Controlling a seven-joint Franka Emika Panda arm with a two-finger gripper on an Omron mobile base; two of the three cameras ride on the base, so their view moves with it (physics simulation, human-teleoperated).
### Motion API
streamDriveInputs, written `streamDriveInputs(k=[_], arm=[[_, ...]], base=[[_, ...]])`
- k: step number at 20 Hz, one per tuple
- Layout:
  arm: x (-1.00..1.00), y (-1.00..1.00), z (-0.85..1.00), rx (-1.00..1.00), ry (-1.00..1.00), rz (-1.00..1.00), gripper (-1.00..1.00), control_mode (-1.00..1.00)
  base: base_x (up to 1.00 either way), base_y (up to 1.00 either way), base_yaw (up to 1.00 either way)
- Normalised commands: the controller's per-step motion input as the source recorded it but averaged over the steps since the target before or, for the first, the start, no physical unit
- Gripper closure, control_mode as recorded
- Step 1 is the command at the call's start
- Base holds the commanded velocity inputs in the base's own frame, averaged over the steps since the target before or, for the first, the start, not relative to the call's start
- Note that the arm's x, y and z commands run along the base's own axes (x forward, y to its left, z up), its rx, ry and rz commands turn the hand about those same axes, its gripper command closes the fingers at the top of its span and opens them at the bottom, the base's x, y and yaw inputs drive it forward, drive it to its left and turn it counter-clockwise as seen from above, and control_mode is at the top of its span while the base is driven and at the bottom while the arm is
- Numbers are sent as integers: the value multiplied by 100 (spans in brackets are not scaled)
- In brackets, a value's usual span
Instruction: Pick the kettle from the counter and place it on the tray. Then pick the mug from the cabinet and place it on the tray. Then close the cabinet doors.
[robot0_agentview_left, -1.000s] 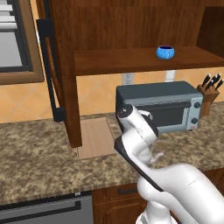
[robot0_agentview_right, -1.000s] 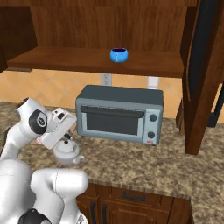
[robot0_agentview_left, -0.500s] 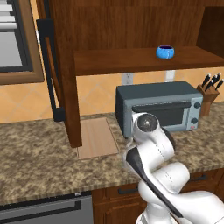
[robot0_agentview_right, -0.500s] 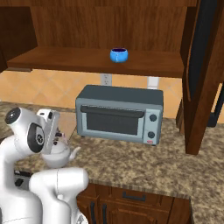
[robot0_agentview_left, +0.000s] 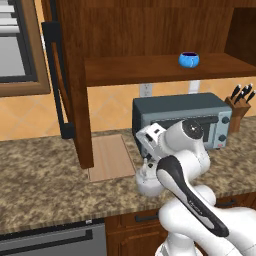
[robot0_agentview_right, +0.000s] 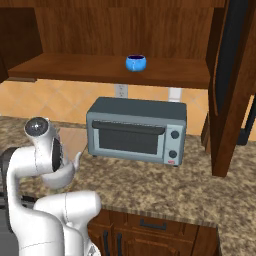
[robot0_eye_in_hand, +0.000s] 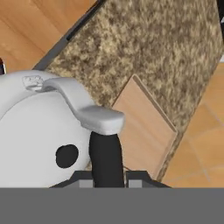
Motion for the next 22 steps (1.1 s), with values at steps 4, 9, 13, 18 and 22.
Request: streamDriveInputs(k=[4, 9, 13, 18, 22], arm=[[1, 30, 0, -20, -30, 34, 100, -100], [12, 28, 6, -17, -42, 17, 100, -100], [10, 11, 6, -23, -35, 9, 100, -100], [31, 8, 21, -23, -6, 1, 100, -100], [36, 12, 12, -26, 0, 0, 100, -100]], base=[[0, 0, 0], [0, 0, 0], [0, 0, 0], [0, 0, 0], [0, 0, 0]])
